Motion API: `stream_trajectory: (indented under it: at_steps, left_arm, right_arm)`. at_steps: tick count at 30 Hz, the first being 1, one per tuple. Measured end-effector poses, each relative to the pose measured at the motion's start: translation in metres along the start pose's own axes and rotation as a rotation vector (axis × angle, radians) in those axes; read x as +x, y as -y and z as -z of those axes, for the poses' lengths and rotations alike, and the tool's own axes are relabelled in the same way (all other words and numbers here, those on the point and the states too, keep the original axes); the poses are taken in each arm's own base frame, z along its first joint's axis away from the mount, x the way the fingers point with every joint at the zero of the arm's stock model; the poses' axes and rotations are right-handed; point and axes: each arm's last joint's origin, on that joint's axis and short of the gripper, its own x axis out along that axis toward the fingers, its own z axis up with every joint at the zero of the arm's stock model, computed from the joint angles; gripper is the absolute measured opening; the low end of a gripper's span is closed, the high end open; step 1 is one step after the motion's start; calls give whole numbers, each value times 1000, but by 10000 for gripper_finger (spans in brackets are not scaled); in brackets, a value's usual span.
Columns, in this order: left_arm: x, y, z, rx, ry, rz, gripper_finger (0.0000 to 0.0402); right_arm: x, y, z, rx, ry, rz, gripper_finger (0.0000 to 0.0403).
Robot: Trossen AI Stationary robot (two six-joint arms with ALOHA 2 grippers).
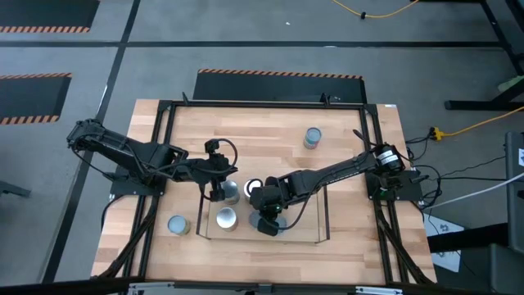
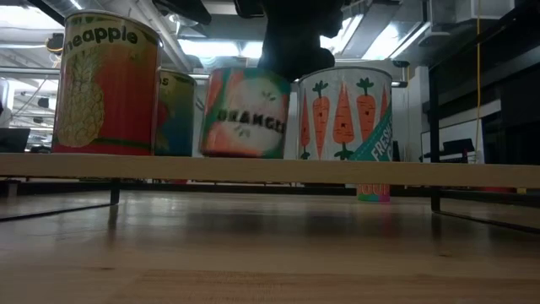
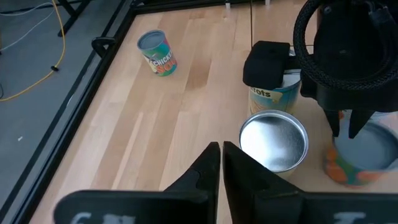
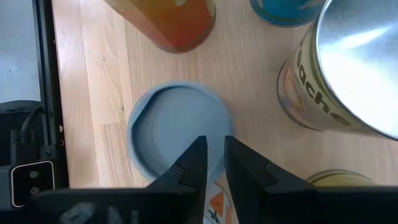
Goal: Pick and place cans onto a shelf
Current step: Put the white green canned oranges on the shelf, then put the blue canned chicken soup on the shelf
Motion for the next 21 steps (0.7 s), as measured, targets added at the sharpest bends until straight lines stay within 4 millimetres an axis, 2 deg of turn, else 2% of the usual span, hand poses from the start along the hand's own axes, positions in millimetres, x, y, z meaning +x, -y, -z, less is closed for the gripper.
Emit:
stream_trajectory:
  at_steps: [7,17,21]
  left_arm:
    - [0,0,0,0,0,0,21]
    - [0,0,0,0,0,0,2]
    - [0,0,2,7,-17,-3,3]
  right_arm:
    - [0,0,0,0,0,-1,65]
    - [-1,0,0,0,3,-2,66]
    - [-19,-2,-2,-19,31,-18,66]
